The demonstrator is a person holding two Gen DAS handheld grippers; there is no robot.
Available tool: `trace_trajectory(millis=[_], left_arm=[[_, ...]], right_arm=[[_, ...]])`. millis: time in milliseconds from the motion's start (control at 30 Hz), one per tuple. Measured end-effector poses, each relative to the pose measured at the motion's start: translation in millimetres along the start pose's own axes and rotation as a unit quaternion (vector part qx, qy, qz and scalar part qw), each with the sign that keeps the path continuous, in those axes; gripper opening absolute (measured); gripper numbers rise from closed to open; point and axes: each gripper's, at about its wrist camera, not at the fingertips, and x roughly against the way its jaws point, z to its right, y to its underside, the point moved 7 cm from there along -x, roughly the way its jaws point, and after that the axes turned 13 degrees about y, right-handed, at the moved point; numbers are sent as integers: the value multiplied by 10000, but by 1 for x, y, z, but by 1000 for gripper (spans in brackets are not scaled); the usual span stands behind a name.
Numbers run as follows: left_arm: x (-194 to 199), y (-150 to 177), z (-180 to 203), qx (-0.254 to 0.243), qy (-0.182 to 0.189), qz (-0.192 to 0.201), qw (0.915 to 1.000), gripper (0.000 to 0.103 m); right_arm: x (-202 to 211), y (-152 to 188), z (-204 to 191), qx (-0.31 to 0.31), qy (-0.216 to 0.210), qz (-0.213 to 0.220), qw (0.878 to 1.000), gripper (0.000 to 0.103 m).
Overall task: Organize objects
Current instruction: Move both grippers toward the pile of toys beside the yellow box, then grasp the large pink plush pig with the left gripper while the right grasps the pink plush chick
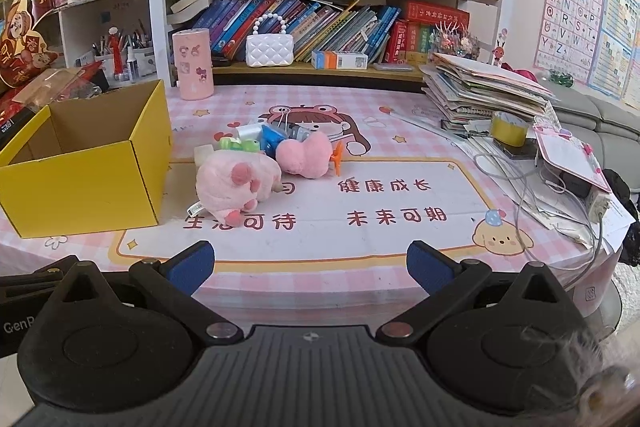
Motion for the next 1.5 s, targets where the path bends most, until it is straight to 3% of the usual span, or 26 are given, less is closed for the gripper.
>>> trace_trajectory(millis=[567, 900, 1267, 1400, 1500], left_arm=[[-11, -2, 4, 87, -9, -82, 9999, 103], [-31, -9, 19, 169, -86, -247, 9995, 103], [-60, -23, 46, 592, 46, -359, 9976, 103], [-73, -30, 58, 812, 172, -324, 9960, 103], [-83, -33, 66, 993, 250, -302, 9943, 102]], right_arm=[[-11, -6, 0, 82, -13, -131, 9999, 103], [-41, -15, 6, 171, -172, -319, 9992, 103], [-90, -40, 20, 341, -415, -365, 9979, 103], [-108, -52, 27, 378, -635, -327, 9967, 100], [-125, -61, 31, 398, -843, -327, 9951, 89]])
